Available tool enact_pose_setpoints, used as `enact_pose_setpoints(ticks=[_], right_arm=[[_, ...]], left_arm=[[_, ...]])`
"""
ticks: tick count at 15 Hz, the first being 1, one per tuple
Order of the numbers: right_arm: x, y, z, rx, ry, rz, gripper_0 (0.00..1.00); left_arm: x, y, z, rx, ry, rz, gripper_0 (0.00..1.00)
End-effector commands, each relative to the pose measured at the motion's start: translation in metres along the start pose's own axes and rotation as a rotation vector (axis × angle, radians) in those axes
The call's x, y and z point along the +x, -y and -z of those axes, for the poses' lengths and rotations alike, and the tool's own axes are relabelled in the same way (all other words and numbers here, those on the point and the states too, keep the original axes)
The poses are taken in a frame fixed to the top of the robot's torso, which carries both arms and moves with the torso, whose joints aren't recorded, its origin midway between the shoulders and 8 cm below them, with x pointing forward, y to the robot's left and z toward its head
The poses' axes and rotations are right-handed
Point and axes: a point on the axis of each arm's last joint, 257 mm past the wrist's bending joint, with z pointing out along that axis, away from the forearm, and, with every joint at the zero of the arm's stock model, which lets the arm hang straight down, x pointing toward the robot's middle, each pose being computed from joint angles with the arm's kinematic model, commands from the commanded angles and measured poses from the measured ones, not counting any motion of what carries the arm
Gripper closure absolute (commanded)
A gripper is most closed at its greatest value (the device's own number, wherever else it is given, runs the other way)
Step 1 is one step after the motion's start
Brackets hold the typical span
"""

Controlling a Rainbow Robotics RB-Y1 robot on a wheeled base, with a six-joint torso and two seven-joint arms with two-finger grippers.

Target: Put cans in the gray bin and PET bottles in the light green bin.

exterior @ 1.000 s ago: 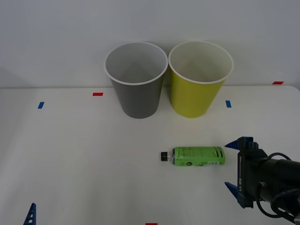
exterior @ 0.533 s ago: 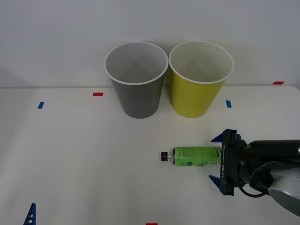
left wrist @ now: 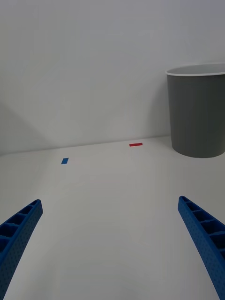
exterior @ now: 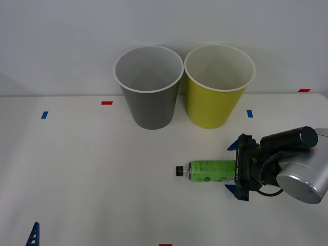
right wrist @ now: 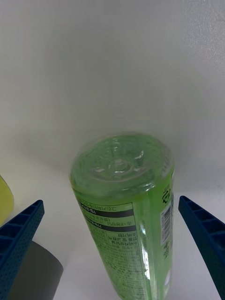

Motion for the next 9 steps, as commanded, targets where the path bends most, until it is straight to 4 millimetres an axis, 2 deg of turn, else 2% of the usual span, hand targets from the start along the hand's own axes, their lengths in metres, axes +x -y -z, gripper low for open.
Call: enact_pose_setpoints(ticks=[1,3,9], right_arm=[[0.004,-0.001,-0.003,0.052,0.025,-0.018,0.00],[0.002,-0.003,-0.009,0.070,0.035,-0.021,0.00],[-0.004,0.011,-0.019,0.109,0.066,0.006,0.00]], left_arm=[[0.000,0.000,0.000,0.000,0.000,0.000,0.00],[0.000,0.000,0.000,0.000,0.000,0.000,0.00],[0.000,0.000,0.000,0.000,0.000,0.000,0.00]])
